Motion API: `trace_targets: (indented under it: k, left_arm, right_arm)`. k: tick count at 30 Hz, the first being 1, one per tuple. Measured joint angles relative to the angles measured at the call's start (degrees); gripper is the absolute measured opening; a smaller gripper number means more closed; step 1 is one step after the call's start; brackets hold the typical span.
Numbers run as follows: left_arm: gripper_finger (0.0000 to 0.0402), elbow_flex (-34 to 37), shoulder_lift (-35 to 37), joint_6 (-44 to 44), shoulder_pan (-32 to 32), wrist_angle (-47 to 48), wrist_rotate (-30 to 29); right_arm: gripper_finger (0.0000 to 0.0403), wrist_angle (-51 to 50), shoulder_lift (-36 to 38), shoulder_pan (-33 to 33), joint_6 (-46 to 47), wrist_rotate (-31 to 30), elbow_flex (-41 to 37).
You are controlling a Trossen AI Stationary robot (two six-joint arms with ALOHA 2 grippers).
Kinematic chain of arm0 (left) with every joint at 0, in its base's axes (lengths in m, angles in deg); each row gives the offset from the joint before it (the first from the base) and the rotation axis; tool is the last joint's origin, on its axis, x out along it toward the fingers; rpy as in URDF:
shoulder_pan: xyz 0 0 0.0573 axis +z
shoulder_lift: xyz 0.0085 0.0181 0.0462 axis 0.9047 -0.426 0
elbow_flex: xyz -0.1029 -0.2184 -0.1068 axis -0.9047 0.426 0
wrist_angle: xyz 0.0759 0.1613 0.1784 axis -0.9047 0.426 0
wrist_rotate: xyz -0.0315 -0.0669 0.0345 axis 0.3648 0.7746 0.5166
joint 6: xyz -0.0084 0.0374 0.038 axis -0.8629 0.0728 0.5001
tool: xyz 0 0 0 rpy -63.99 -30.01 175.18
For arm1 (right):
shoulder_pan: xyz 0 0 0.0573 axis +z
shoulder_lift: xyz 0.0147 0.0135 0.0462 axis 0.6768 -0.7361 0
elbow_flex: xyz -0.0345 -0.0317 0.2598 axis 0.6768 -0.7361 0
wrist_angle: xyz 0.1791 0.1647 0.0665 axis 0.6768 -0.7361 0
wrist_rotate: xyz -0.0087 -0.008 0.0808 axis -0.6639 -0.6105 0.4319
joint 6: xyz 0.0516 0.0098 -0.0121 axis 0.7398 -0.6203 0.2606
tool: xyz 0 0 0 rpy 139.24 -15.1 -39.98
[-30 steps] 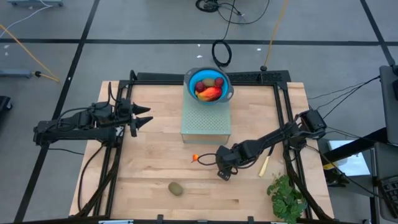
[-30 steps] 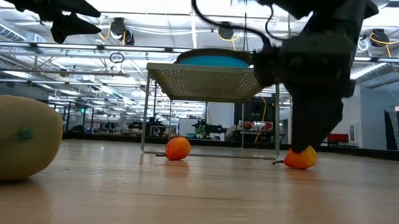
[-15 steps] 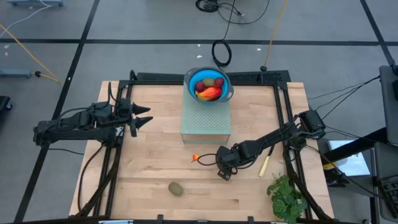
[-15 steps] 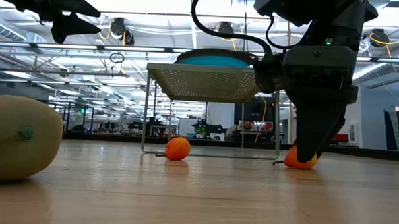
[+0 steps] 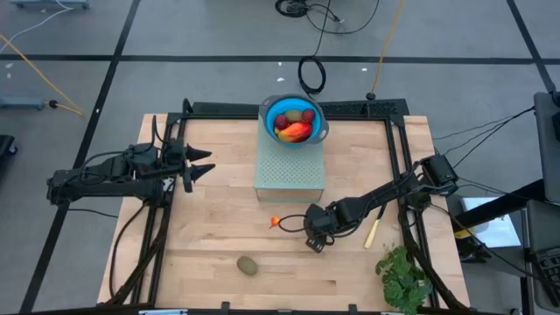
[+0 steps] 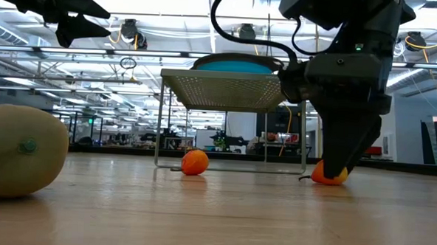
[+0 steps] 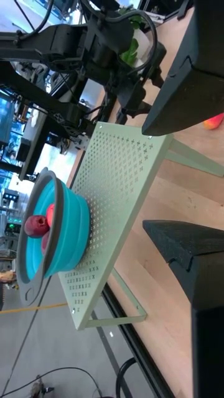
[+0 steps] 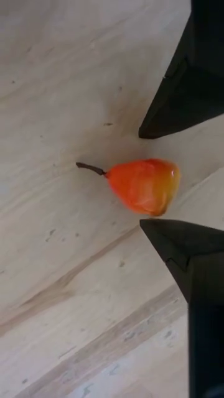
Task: Pick & Place Fruit
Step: Put the pear into the blue strainer bowl on the shelf
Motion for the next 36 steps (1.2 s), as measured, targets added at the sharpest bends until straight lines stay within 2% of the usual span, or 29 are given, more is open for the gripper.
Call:
trace_targets:
  k: [9,16,25,31,36]
  left_arm:
    - [0.0235,0.0,0.0,0.0,0.0,0.0,0.0]
    - [0.0235,0.0,0.0,0.8,0.0,0.0,0.0]
    - [0.0234,0.0,0.0,1.1,0.0,0.0,0.0]
    - [0.0234,0.0,0.0,1.1,0.0,0.0,0.0]
    - [0.0235,0.0,0.0,1.1,0.0,0.0,0.0]
  right_arm:
    - [0.0146,-0.5,0.0,0.0,0.0,0.2,0.0]
    - [0.0108,-0.4,0.0,0.0,0.2,0.4,0.0]
    - [0.0104,-0.3,0.0,0.0,2.2,0.8,0.0]
    - [0.0099,-0.3,0.7,0.0,3.1,7.8,-0.1]
    - [0.0097,-0.4,3.7,0.1,3.4,10.7,-0.1]
